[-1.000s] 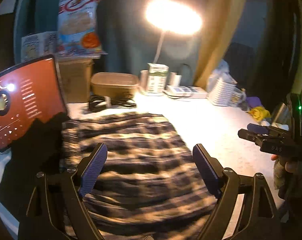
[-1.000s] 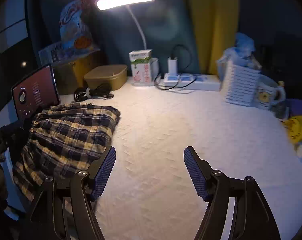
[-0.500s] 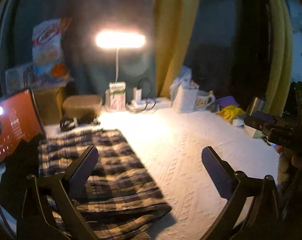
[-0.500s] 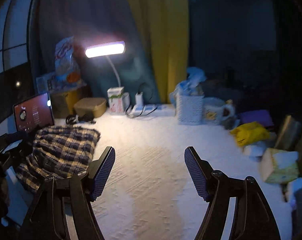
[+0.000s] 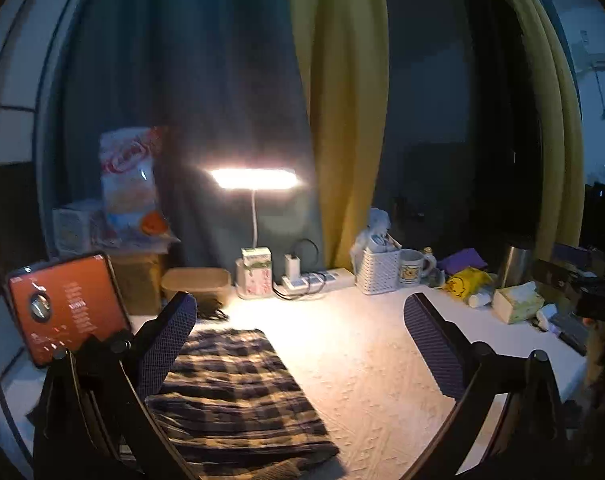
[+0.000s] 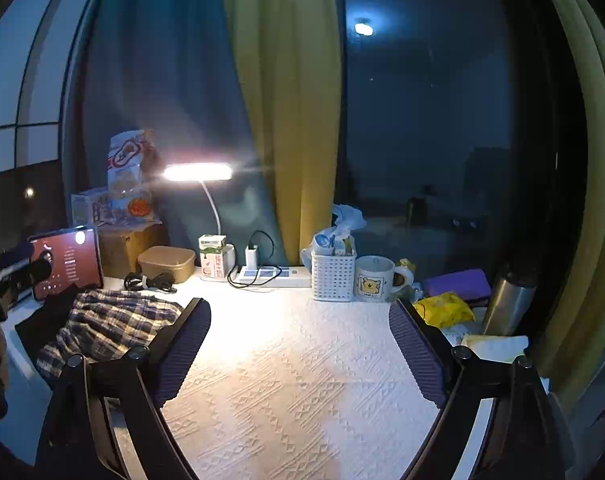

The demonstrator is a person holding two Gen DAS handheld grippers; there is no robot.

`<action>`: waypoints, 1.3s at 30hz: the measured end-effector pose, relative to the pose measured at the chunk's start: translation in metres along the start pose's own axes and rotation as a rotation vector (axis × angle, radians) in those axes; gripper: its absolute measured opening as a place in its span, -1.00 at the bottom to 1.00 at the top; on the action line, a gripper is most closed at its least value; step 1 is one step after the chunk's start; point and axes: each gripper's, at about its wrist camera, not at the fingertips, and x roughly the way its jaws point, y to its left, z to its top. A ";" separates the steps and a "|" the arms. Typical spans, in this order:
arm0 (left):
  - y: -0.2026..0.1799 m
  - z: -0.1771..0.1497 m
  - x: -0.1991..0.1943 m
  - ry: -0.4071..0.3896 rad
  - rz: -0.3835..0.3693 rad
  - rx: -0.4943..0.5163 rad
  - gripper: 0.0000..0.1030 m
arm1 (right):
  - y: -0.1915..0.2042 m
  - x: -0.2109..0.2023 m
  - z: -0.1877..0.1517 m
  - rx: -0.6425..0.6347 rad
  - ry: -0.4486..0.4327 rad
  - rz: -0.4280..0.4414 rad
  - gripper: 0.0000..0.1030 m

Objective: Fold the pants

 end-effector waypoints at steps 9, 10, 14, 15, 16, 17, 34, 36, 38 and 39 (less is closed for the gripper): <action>0.004 -0.010 -0.003 0.025 0.141 0.061 0.99 | 0.027 -0.007 -0.008 -0.021 0.008 0.035 1.00; 0.007 -0.014 -0.003 0.032 0.147 0.052 0.99 | 0.028 -0.006 -0.009 -0.019 0.007 0.037 1.00; 0.015 -0.027 0.001 0.054 0.129 0.014 0.99 | 0.029 0.004 -0.015 -0.020 0.034 0.043 1.00; 0.015 -0.029 0.001 0.053 0.125 0.013 0.99 | 0.029 0.006 -0.016 -0.017 0.041 0.043 1.00; 0.016 -0.030 0.000 0.049 0.121 0.012 0.99 | 0.028 0.009 -0.018 -0.012 0.051 0.043 1.00; 0.016 -0.031 0.000 0.044 0.117 0.010 0.99 | 0.028 0.013 -0.020 -0.007 0.060 0.042 1.00; 0.020 -0.032 -0.001 0.040 0.105 -0.015 0.99 | 0.031 0.021 -0.027 -0.003 0.090 0.033 1.00; 0.019 -0.032 -0.001 0.040 0.103 -0.013 0.99 | 0.031 0.020 -0.027 -0.001 0.090 0.030 1.00; 0.017 -0.032 -0.001 0.043 0.102 -0.010 0.99 | 0.031 0.020 -0.027 0.003 0.092 0.028 1.00; 0.016 -0.032 -0.001 0.043 0.101 -0.010 0.99 | 0.031 0.020 -0.027 0.004 0.092 0.027 1.00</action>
